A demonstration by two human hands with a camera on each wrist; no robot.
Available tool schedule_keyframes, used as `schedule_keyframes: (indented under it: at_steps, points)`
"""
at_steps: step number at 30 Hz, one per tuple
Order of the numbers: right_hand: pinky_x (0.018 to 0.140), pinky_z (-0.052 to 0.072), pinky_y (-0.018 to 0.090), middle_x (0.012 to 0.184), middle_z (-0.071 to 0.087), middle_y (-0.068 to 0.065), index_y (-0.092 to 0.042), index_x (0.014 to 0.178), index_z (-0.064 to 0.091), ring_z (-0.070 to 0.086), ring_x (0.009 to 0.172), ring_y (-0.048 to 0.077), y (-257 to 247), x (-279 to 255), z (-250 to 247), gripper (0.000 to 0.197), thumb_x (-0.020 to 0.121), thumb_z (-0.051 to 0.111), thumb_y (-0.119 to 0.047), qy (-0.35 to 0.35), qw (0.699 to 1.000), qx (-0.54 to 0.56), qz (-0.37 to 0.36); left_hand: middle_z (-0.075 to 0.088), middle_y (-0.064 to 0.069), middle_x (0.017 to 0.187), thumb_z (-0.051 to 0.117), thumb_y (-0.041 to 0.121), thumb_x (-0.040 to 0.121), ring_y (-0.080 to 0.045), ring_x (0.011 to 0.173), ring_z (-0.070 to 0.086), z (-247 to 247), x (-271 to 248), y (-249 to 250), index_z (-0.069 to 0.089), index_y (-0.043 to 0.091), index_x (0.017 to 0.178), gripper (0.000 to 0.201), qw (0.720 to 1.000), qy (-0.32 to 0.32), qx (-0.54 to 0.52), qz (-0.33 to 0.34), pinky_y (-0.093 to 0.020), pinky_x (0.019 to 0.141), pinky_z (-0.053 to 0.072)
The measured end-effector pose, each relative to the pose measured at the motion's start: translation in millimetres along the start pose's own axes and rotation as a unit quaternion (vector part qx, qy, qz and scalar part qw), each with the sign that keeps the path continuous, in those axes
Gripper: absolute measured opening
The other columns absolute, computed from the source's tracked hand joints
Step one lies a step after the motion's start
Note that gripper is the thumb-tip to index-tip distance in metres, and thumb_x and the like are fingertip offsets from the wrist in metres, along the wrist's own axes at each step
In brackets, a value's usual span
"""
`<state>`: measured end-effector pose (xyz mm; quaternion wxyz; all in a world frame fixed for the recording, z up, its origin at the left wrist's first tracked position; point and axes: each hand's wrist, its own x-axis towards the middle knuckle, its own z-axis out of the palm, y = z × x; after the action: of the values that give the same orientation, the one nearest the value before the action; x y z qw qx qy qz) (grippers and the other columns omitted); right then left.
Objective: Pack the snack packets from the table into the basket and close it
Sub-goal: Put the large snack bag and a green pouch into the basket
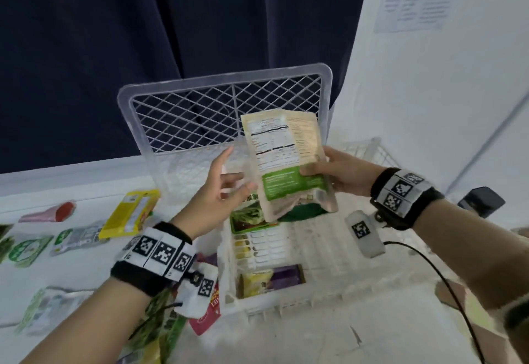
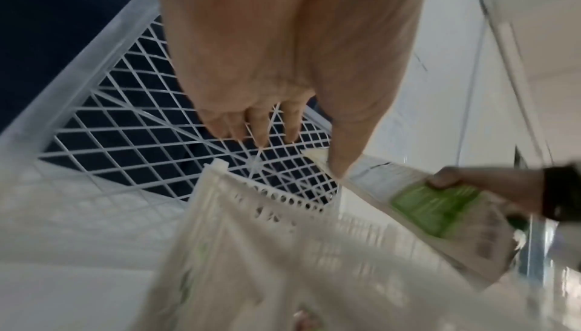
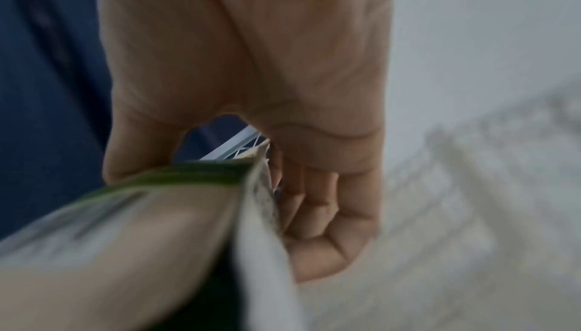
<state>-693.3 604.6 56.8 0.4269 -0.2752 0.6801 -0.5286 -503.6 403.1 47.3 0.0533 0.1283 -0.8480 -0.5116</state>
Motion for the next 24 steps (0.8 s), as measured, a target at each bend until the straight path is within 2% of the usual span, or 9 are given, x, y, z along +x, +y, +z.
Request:
schedule_keyframes:
  at_steps: [2, 4, 6, 10, 13, 15, 19, 22, 24]
  points:
    - [0.086, 0.058, 0.04, 0.122, 0.065, 0.009, -0.016, 0.125, 0.047, 0.068, 0.103, 0.024, -2, -22, -24, 0.057, 0.076, 0.077, -0.016, 0.072, 0.993, -0.092, 0.016, 0.025, 0.0, 0.154, 0.059, 0.04, 0.089, -0.017, 0.143, 0.02, 4, 1, -17, 0.018, 0.032, 0.148, 0.073, 0.985, 0.025, 0.167, -0.021, -0.036, 0.113, 0.023]
    - [0.078, 0.061, 0.033, 0.117, 0.062, 0.005, -0.019, 0.127, 0.036, 0.066, 0.098, 0.02, -1, -38, -45, 0.068, 0.075, 0.079, -0.02, 0.127, 0.964, -0.222, 0.072, 0.002, -0.003, 0.161, 0.059, 0.03, 0.091, -0.022, 0.148, 0.001, 8, 2, -34, 0.015, 0.021, 0.15, 0.074, 0.972, 0.041, 0.219, -0.068, -0.04, 0.12, 0.011]
    - [0.075, 0.06, 0.037, 0.11, 0.06, 0.003, -0.024, 0.129, 0.03, 0.065, 0.094, 0.022, 2, -50, -55, 0.074, 0.073, 0.078, -0.029, 0.145, 0.913, -0.35, 0.153, 0.001, -0.006, 0.161, 0.059, 0.018, 0.091, -0.029, 0.147, 0.012, 10, 4, -46, 0.003, 0.018, 0.152, 0.083, 0.981, 0.035, 0.15, -0.116, -0.046, 0.118, 0.02]
    - [0.07, 0.052, 0.036, 0.101, 0.055, 0.004, -0.018, 0.138, 0.022, 0.058, 0.087, 0.025, 9, -49, -35, 0.08, 0.077, 0.07, -0.036, 0.189, 0.746, -0.593, 0.237, 0.022, -0.006, 0.158, 0.06, 0.019, 0.089, -0.03, 0.133, 0.043, 4, 4, -57, -0.003, 0.026, 0.151, 0.089, 0.984, 0.027, 0.1, -0.142, -0.048, 0.106, 0.041]
    - [0.055, 0.047, 0.037, 0.119, 0.056, 0.008, -0.014, 0.147, 0.012, 0.062, 0.093, 0.03, 19, -21, -10, 0.081, 0.083, 0.06, -0.027, 0.22, 0.656, -0.668, 0.274, 0.027, -0.006, 0.156, 0.061, 0.02, 0.088, -0.032, 0.129, 0.046, 1, 5, -57, 0.005, 0.025, 0.152, 0.084, 0.985, 0.023, 0.098, -0.141, -0.047, 0.102, 0.045]
    - [0.058, 0.047, 0.037, 0.138, 0.044, 0.013, -0.012, 0.151, 0.004, 0.06, 0.102, 0.031, 32, -7, 2, 0.082, 0.087, 0.055, -0.021, 0.198, 0.616, -0.711, 0.275, 0.028, -0.007, 0.155, 0.062, 0.02, 0.088, -0.032, 0.127, 0.048, 0, 5, -58, 0.006, 0.024, 0.152, 0.085, 0.986, 0.021, 0.092, -0.137, -0.047, 0.099, 0.047]
    - [0.1, 0.045, 0.041, 0.149, 0.034, 0.011, -0.014, 0.152, 0.009, 0.047, 0.127, 0.034, 51, -6, 13, 0.086, 0.088, 0.061, -0.04, 0.091, 0.672, -0.704, 0.211, 0.032, -0.007, 0.153, 0.061, 0.019, 0.089, -0.025, 0.114, 0.055, 1, 3, -60, 0.008, 0.023, 0.152, 0.083, 0.989, 0.029, 0.078, -0.126, -0.04, 0.091, 0.05]
    - [0.078, 0.045, 0.03, 0.151, 0.033, 0.018, -0.02, 0.153, -0.001, 0.057, 0.112, 0.029, 47, -5, 10, 0.096, 0.086, 0.064, -0.044, 0.057, 0.686, -0.688, 0.228, 0.036, -0.007, 0.151, 0.061, 0.018, 0.09, -0.021, 0.103, 0.056, 2, 1, -61, 0.01, 0.022, 0.152, 0.081, 0.99, 0.034, 0.063, -0.121, -0.037, 0.086, 0.052]
    - [0.093, 0.04, 0.034, 0.157, 0.021, 0.016, -0.017, 0.153, -0.002, 0.047, 0.125, 0.028, 35, -11, 8, 0.096, 0.088, 0.066, -0.036, 0.027, 0.701, -0.662, 0.264, 0.038, -0.005, 0.15, 0.062, 0.018, 0.089, -0.022, 0.102, 0.058, 2, 2, -61, 0.01, 0.023, 0.152, 0.081, 0.991, 0.035, 0.055, -0.121, -0.037, 0.082, 0.053]
